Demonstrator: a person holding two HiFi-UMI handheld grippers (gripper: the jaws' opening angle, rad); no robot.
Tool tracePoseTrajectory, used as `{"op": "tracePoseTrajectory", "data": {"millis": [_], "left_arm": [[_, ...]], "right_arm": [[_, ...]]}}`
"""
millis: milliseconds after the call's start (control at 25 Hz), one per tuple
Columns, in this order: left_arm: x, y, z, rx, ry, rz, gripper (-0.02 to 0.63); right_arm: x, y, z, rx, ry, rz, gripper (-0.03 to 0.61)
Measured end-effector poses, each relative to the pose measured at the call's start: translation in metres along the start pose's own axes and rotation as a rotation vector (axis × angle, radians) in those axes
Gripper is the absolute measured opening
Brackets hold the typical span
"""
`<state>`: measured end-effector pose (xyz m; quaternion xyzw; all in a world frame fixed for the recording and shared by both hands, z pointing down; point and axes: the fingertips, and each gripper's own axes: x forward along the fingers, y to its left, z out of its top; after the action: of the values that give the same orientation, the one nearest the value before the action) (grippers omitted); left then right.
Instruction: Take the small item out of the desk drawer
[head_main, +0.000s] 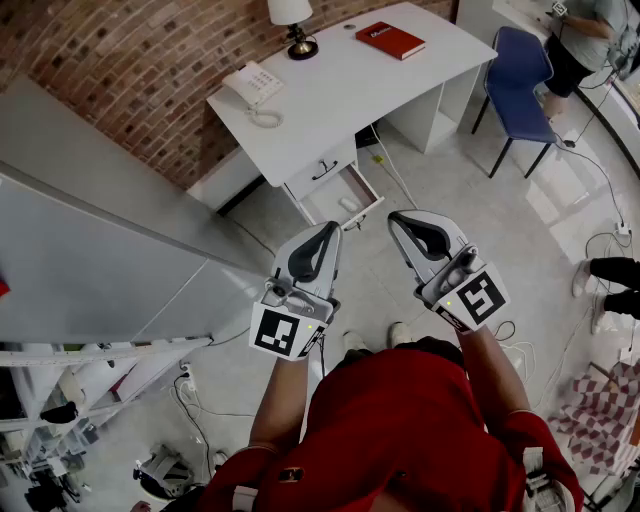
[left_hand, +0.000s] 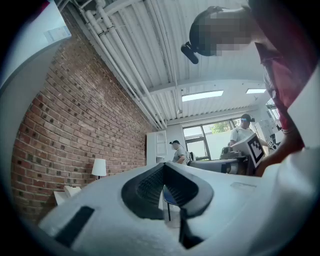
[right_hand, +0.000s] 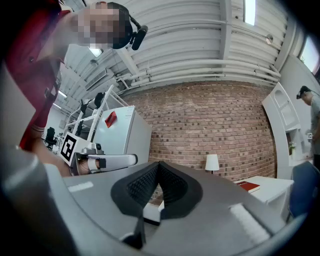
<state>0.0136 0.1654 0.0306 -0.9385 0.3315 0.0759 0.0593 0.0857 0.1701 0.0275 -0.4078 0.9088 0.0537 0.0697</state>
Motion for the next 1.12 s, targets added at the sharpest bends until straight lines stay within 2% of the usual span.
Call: {"op": "tracePoseTrajectory", "data": {"millis": [320, 480, 640, 880, 1120], "left_arm": [[-0.009, 0.007, 0.0, -0.004, -0.004, 0.022, 0.0], [-0.015, 0.012, -0.003, -0.005, -0.003, 0.031, 0.0], [-0.024, 0.021, -0.003, -0.005, -0.005, 0.048, 0.0], [-0.043, 0.043, -0.011, -0.015, -0.005, 0.059, 0.0], [-0.044, 0.074, -0.023, -0.018, 0.014, 0.074, 0.002]], "right_arm": [[0.005, 0.008, -0.005, -0.012, 0.022, 0.021, 0.009], [0.011, 0.013, 0.0, 0.027, -0.012, 0.042, 0.011], [0.017, 0.015, -0.003, 0.02, 0.004, 0.035, 0.011], [0.032, 0.02, -0.019, 0.001, 0.039, 0.013, 0.011], [0.056, 0.014, -0.036, -0.021, 0.076, 0.029, 0.011]]}}
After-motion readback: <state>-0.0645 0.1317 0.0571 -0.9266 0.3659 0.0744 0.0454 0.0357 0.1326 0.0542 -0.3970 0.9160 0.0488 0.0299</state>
